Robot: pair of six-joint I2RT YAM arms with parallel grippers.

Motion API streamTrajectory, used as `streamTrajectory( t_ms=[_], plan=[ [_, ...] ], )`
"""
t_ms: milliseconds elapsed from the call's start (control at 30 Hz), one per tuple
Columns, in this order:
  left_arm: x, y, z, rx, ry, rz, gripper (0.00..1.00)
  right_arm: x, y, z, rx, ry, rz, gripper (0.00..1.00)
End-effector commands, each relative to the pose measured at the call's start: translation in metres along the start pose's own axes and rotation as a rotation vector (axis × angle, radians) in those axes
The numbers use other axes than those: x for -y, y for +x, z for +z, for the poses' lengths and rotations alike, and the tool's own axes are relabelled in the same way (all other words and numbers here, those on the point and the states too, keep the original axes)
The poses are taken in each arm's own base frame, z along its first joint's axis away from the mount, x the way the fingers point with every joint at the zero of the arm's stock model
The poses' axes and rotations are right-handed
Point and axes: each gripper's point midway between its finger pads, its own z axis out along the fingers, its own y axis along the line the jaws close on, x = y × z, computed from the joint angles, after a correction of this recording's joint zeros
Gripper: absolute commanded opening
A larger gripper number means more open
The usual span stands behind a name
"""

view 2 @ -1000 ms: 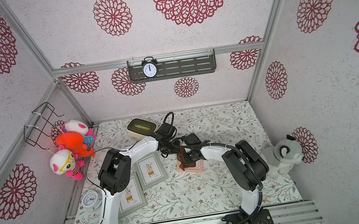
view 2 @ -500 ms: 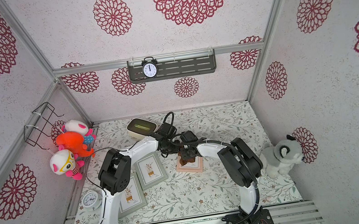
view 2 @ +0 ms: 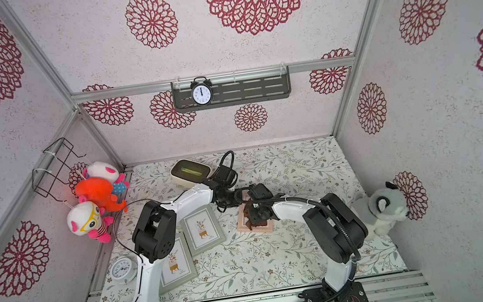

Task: Wipe the picture frame with a cloth
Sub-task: Wipe the dirt from the picture frame.

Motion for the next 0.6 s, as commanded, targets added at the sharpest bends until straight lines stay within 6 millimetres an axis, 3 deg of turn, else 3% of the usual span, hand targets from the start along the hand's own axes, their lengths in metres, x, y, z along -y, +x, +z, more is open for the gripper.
streamTrajectory(
  t_ms=[0,300,567],
  plan=[
    [-0.057,0.094,0.056,-0.301,-0.197,-0.014,0.08,0.052,0.116,0.012,-0.439,0.218,-0.018,0.0],
    [-0.057,0.095,0.055,-0.304,-0.201,-0.013,0.08,0.074,0.048,0.044,-0.283,0.295,0.046,0.0],
    [-0.058,0.095,0.054,-0.3,-0.202,-0.012,0.08,0.053,0.014,0.01,-0.147,0.102,0.124,0.0]
  ],
)
